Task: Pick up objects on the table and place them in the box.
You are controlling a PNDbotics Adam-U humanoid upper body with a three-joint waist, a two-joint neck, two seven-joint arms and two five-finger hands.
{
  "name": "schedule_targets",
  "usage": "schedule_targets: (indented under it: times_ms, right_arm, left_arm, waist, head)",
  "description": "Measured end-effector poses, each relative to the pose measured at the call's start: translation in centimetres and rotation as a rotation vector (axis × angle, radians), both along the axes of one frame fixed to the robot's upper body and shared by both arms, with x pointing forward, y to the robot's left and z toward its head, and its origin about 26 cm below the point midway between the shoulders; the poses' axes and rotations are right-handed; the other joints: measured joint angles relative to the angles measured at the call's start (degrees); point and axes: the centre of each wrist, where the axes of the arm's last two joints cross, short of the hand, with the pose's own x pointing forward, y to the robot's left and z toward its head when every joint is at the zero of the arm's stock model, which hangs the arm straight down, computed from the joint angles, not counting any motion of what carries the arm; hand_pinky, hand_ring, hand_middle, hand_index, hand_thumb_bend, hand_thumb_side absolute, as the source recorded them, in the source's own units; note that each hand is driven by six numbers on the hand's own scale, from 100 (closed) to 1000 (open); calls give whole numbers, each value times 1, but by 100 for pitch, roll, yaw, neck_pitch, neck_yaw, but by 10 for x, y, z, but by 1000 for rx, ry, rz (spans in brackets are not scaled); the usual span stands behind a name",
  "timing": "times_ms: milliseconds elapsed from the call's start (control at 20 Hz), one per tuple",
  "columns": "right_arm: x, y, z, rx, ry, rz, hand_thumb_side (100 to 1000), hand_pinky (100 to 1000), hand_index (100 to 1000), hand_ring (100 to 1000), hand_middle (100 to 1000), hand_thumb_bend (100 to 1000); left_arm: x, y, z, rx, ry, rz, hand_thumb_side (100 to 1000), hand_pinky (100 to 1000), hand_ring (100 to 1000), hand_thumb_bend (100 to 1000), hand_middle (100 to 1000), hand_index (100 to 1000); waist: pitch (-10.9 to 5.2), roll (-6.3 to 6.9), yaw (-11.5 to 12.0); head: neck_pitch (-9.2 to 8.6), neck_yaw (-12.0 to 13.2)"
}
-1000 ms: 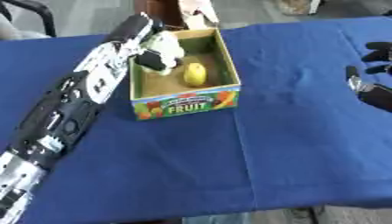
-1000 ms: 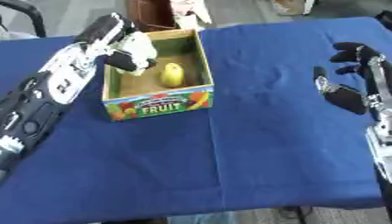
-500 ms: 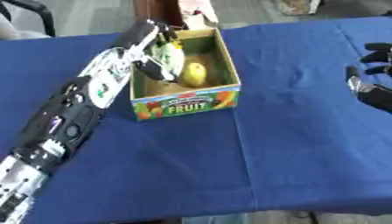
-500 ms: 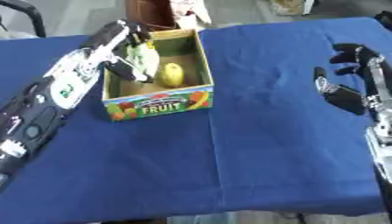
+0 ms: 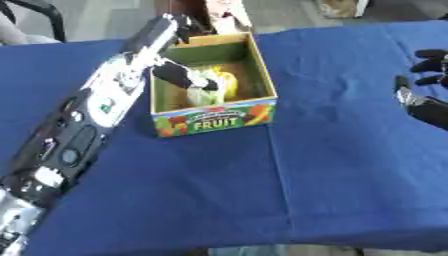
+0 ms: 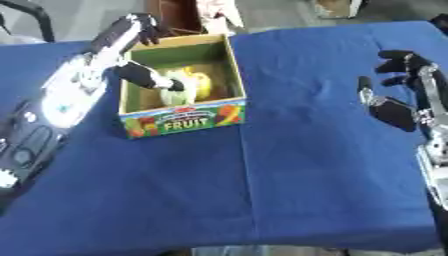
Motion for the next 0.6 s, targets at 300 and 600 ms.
schedule_targets:
  times_ms: [300,600]
  right_arm:
    - [-1,-2,-2,3,5,-6,100,630,784,733,572,216]
    - [-1,-4,-2,22,1,-10,100,628,782,733,572,208]
  left_arm:
    - [-28,20,13,-166,-38,11,230,638,618,862,648,753]
    - [-67,49,6,-387,-47,55,190,604,587,843,618,739]
  waist:
    - [0,-23,97]
    - [-1,-21,217]
  head:
    - [-16,-79]
    - [-28,-140]
